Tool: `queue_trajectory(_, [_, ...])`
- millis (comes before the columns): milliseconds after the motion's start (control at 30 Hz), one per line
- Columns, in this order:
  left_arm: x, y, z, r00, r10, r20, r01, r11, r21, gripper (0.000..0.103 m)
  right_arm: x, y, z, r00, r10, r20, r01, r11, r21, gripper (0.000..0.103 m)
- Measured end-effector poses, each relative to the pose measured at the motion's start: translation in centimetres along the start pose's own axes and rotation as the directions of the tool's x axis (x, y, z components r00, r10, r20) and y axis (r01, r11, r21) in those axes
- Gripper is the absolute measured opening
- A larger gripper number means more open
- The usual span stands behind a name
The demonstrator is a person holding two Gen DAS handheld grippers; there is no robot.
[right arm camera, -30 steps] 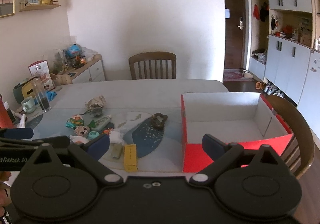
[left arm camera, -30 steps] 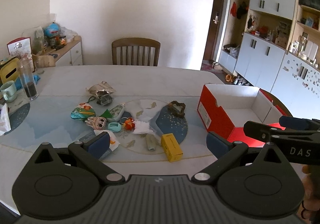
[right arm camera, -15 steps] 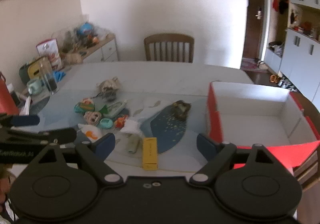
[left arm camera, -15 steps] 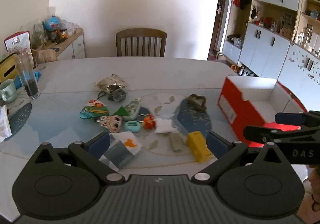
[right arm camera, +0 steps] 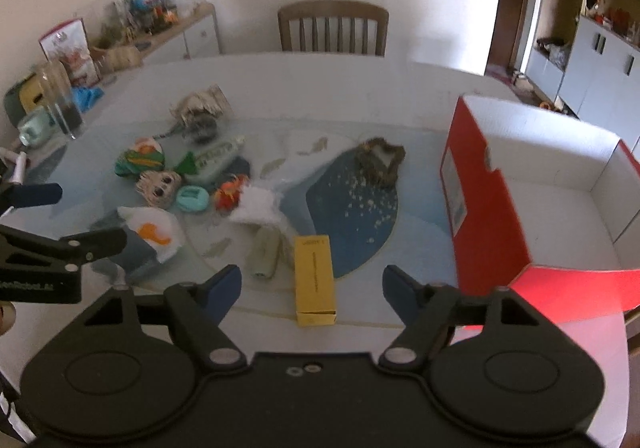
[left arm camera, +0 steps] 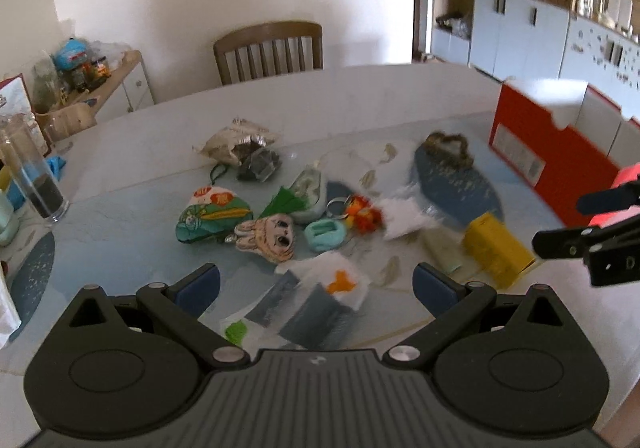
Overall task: Organize objects
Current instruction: 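Move both grippers toward the yellow box and the printed plastic bag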
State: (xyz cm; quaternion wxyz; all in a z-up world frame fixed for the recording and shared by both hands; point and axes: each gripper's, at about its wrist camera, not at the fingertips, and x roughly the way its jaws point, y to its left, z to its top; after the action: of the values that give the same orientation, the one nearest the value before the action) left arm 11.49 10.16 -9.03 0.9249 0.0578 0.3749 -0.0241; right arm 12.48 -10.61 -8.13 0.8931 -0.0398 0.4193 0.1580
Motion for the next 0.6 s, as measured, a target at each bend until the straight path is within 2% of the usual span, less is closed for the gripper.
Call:
queue_trajectory(233, [3.3, 1.3, -1.1, 0.997, -0.037, -0.075, 0.041, 0.997, 0.059, 0.103, 3.5, 0.5, 0.0, 0.997, -0.023, -0.078, 0.022, 0.999, -0.024, 0.066])
queue_trajectory(600, [5.3, 2.0, -1.9, 0.988, -0.099, -0.115, 0.11, 0.989, 0.095, 0.101, 6.8, 0.7, 0.2, 0.987, -0.041, -0.156, 0.038, 0.999, -0.027, 0.052])
